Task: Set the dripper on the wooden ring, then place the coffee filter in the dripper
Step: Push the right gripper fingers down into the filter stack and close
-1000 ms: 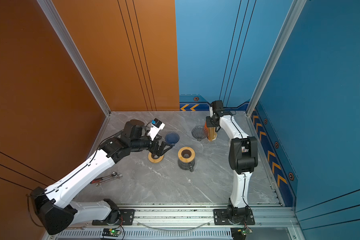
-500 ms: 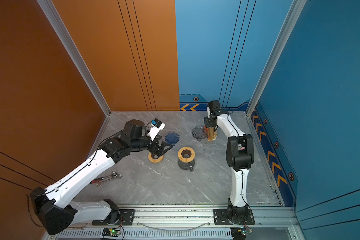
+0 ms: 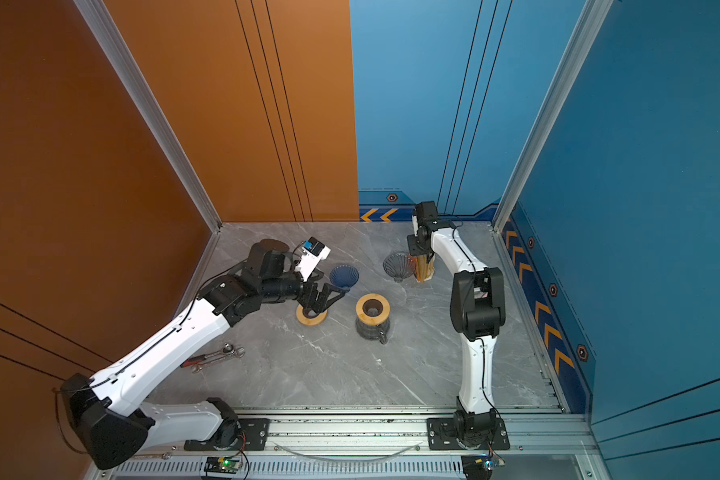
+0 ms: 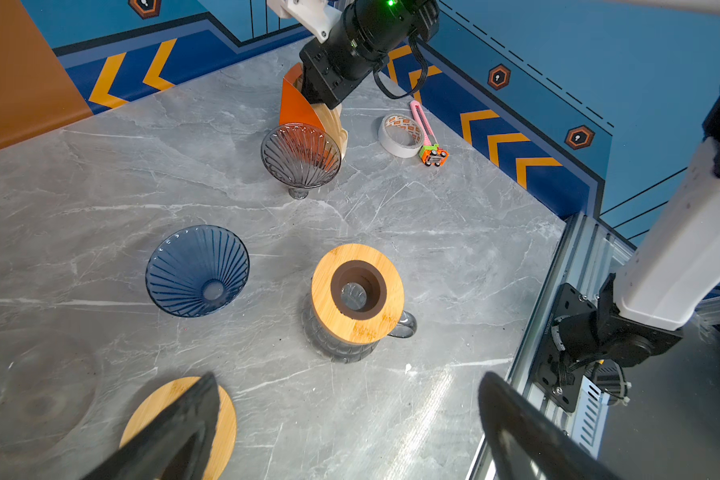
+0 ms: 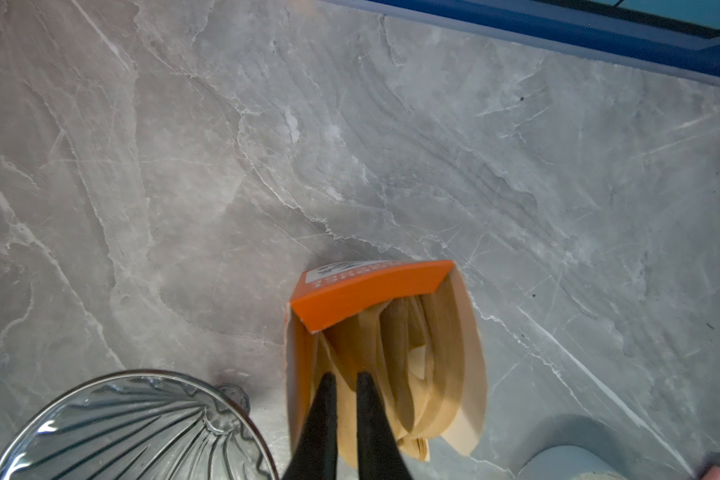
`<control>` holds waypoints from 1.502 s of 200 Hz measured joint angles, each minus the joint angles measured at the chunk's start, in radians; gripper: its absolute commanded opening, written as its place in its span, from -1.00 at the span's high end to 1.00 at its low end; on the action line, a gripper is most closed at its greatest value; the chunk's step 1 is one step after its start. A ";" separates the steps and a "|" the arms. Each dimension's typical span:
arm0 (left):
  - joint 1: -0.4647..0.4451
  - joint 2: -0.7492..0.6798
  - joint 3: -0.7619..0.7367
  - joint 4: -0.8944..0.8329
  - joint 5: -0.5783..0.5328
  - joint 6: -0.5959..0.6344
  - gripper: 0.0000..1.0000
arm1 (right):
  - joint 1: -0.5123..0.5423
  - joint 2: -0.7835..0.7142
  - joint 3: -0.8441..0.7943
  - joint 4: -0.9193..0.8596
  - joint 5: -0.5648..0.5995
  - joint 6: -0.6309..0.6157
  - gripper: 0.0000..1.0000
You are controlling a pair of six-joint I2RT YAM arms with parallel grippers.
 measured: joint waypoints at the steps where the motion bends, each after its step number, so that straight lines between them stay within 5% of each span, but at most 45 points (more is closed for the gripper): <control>1: 0.000 0.000 0.000 0.000 0.000 0.000 -0.95 | 0.000 0.000 0.000 0.000 0.000 0.000 0.78; 300: 0.000 0.010 0.000 -0.003 0.000 0.000 -0.95 | 0.005 0.040 0.000 -0.001 0.036 -0.018 0.80</control>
